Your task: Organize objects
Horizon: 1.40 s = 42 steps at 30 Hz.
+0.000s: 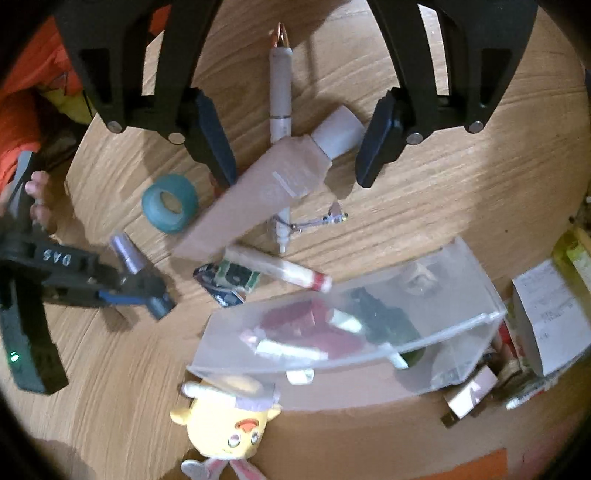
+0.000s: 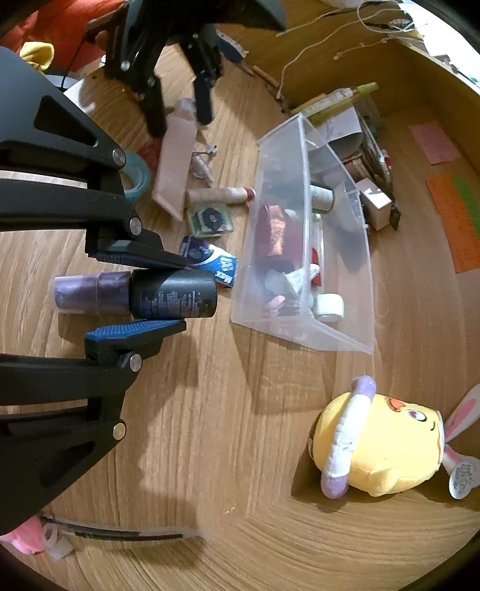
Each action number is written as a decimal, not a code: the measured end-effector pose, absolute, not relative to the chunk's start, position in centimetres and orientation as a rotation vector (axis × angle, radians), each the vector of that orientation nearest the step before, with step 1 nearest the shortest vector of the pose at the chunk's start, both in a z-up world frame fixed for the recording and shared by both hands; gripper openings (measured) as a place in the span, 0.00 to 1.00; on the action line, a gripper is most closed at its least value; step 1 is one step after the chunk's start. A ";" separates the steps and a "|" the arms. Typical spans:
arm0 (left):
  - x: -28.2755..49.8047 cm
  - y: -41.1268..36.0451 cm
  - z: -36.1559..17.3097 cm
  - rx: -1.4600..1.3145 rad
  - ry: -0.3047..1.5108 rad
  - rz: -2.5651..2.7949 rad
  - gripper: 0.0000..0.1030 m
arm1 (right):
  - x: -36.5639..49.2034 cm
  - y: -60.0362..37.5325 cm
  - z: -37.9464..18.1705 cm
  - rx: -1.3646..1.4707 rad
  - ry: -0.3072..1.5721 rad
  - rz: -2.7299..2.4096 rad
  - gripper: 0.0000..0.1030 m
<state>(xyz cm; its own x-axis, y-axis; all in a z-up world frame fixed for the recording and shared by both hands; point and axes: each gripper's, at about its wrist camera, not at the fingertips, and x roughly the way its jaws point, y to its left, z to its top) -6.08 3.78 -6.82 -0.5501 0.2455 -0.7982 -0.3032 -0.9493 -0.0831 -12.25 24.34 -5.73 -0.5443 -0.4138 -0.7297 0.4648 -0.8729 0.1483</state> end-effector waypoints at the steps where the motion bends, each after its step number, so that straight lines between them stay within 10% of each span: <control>1: -6.0 3.7 -6.9 -1.283 0.089 2.509 0.56 | -12.3 24.3 -5.5 1.099 0.079 -2.392 0.23; 13: -4.1 3.6 -6.0 -1.199 0.137 2.588 0.32 | -13.5 22.4 -1.6 0.963 0.088 -2.444 0.23; 38: -5.5 0.5 3.0 -0.876 -0.104 2.694 0.30 | -18.5 19.1 4.2 0.817 0.098 -2.509 0.23; 40: -5.6 0.1 3.7 -0.870 -0.110 2.689 0.05 | -19.0 18.9 4.1 0.826 0.108 -2.508 0.23; 42: -5.7 -0.4 4.5 -0.862 -0.131 2.684 0.05 | -19.4 18.7 3.8 0.835 0.121 -2.506 0.23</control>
